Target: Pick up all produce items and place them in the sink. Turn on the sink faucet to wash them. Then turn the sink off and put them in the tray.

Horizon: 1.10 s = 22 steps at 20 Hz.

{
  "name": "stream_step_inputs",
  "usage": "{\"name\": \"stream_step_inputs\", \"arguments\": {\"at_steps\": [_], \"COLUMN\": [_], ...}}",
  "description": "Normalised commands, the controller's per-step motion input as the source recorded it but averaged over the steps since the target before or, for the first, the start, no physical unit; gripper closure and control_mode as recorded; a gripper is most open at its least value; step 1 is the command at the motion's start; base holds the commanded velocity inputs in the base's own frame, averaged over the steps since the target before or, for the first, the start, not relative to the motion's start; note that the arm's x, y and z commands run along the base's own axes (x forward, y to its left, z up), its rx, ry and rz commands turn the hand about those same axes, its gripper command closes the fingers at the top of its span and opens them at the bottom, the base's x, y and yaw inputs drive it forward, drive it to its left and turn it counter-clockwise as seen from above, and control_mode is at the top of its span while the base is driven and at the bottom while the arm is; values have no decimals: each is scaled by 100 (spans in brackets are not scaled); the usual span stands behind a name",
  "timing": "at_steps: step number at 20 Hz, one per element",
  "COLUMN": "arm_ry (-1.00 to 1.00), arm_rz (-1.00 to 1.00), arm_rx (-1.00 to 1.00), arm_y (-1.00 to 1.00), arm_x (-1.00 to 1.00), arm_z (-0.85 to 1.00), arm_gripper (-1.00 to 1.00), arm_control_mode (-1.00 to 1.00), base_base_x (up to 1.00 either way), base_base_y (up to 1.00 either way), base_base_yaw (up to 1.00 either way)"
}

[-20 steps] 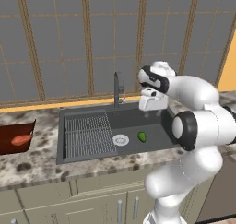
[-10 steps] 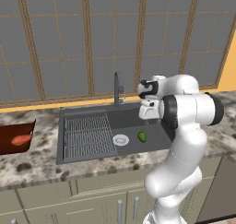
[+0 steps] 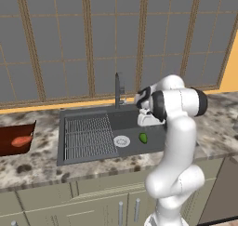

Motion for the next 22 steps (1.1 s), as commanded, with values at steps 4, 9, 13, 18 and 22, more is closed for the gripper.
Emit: {"name": "stream_step_inputs", "arguments": {"at_steps": [4,9,13,18,22], "arm_ry": [0,0,0,0,0], "arm_rz": [0,0,0,0,0], "arm_rx": [0,0,0,0,0], "arm_y": [-7,-4,-10,-7,0], "arm_x": [49,49,45,51,40], "arm_z": [-62,-60,-49,-46,-38], "arm_gripper": [-100,-100,-100,-100,-100], "arm_control_mode": [-100,-100,-100,-100,-100], "base_base_x": [0,0,0,0,0], "base_base_y": [0,0,0,0,0], "base_base_yaw": [0,0,0,0,0]}}
